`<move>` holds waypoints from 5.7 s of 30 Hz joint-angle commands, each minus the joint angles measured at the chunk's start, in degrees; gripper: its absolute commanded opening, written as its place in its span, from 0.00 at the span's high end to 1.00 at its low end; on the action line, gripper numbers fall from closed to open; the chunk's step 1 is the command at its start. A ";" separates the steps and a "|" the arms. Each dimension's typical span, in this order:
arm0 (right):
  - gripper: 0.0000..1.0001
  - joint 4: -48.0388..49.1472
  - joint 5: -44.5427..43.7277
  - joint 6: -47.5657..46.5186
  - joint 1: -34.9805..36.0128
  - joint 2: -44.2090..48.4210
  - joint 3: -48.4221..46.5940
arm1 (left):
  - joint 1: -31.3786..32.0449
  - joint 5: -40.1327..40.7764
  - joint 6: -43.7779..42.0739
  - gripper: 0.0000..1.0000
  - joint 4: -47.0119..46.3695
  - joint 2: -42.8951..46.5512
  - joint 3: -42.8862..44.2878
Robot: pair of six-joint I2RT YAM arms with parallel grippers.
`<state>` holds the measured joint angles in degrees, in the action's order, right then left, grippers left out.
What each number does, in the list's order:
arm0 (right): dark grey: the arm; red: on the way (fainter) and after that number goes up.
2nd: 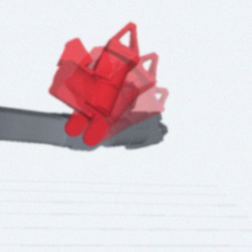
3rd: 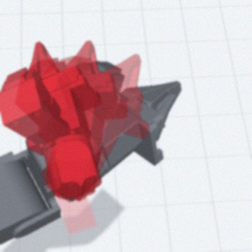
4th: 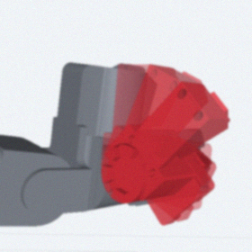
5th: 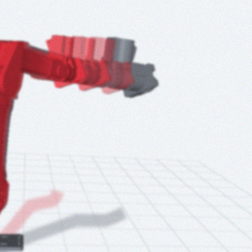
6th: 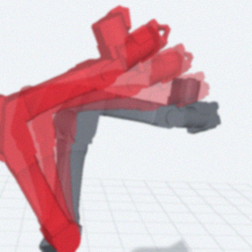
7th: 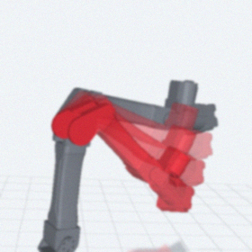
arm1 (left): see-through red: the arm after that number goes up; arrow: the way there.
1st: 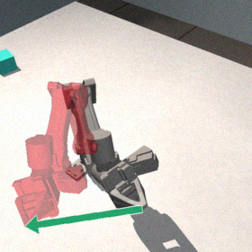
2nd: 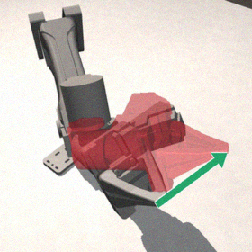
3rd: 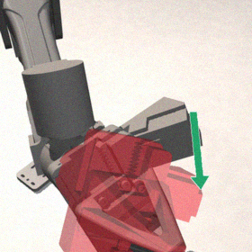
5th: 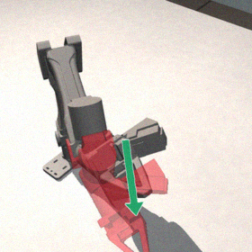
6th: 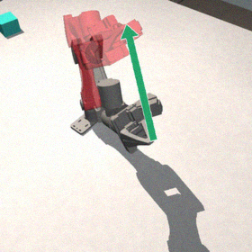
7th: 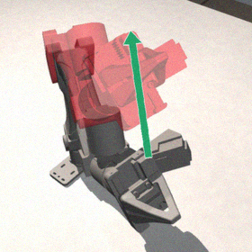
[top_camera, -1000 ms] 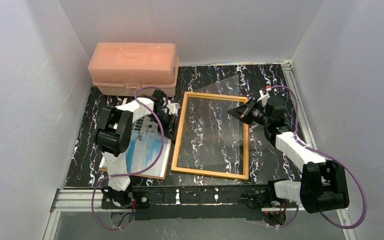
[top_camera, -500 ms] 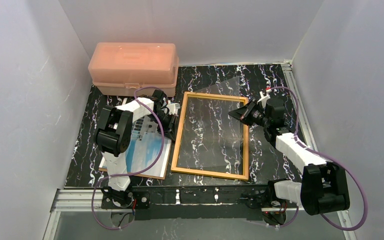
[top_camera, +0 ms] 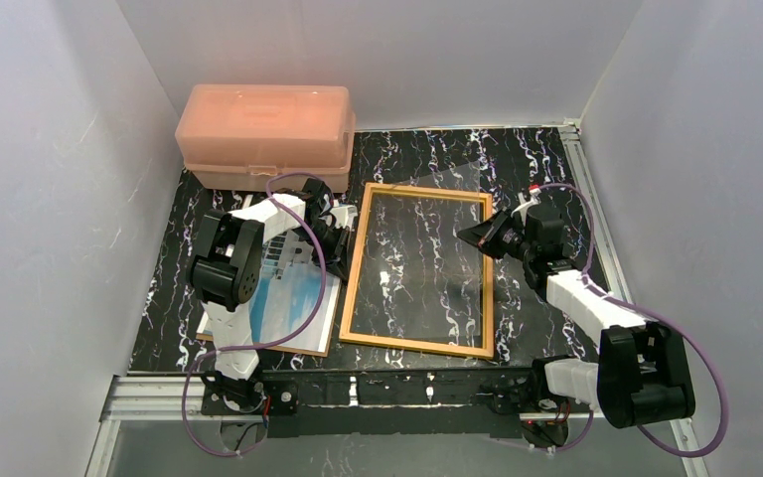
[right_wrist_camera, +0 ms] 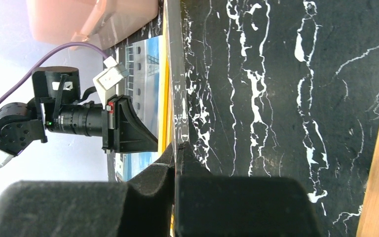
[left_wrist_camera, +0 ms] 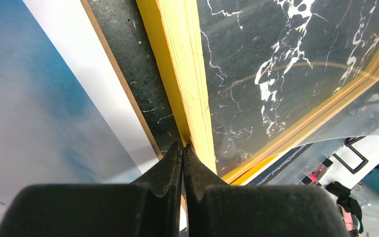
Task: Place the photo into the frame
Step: Place the photo frame item in the photo frame.
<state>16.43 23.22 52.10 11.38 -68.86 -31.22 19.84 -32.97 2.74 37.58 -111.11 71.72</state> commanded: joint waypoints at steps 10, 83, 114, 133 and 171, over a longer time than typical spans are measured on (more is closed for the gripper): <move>0.99 -2.10 -0.70 0.82 1.19 0.17 2.43 | 0.30 -3.24 -0.12 1.00 0.57 2.91 0.48; 0.99 4.37 -0.37 -3.32 3.14 -1.21 -0.19 | 0.31 -3.97 -0.84 1.00 1.17 2.30 1.75; 0.19 -26.30 -12.92 -24.15 8.57 -9.23 -16.45 | 0.22 -4.12 -0.70 1.00 0.87 2.56 1.40; 0.01 -34.28 -20.77 -27.31 9.82 -14.57 -22.09 | 0.12 -4.11 -1.12 1.00 1.47 3.22 1.44; 0.01 -33.48 -31.45 -27.14 10.73 -15.12 -22.39 | -0.04 -4.27 -1.17 1.00 2.23 3.66 1.24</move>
<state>-18.06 -6.07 25.45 21.89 -84.33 -50.92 19.68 -35.62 2.11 38.02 -110.80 72.05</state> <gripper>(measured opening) 0.984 0.007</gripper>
